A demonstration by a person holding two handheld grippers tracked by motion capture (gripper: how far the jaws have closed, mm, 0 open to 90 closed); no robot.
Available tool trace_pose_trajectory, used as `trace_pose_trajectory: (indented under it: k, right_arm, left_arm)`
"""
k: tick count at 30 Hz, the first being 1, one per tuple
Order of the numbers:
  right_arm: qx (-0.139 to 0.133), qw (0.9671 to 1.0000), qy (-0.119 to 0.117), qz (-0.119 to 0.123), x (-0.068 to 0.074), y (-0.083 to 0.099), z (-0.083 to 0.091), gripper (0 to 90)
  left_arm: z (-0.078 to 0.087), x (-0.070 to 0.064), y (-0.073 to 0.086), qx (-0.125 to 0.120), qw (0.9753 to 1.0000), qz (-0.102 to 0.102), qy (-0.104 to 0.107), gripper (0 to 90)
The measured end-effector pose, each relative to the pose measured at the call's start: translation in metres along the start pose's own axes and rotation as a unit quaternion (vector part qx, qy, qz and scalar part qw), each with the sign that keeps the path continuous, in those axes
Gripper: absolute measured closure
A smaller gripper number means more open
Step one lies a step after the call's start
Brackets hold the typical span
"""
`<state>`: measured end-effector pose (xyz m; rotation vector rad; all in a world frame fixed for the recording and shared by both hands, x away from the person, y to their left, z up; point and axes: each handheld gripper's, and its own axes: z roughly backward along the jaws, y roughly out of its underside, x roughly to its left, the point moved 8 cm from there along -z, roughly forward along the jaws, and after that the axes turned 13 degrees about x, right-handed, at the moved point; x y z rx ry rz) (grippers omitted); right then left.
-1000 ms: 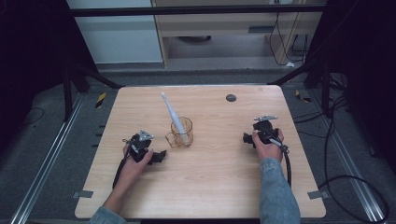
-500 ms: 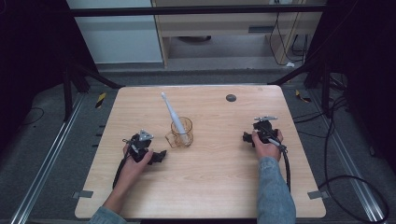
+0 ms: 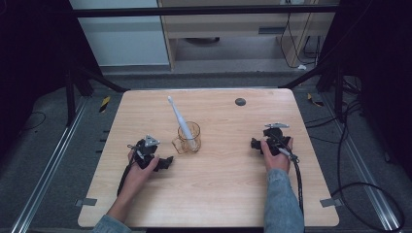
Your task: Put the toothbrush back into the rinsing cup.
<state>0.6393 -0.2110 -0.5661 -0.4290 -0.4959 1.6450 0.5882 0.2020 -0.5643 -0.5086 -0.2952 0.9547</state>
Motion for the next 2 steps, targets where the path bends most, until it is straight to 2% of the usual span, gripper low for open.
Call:
trace_pose_trajectory:
  k: [2]
  right_arm:
    - [0.000, 1.0000, 0.006, -0.008, 0.0002, 0.0007, 0.0002, 0.2]
  left_arm:
    - [0.0000, 0.0000, 0.0000, 0.000, 1.0000, 0.000, 0.000, 0.0]
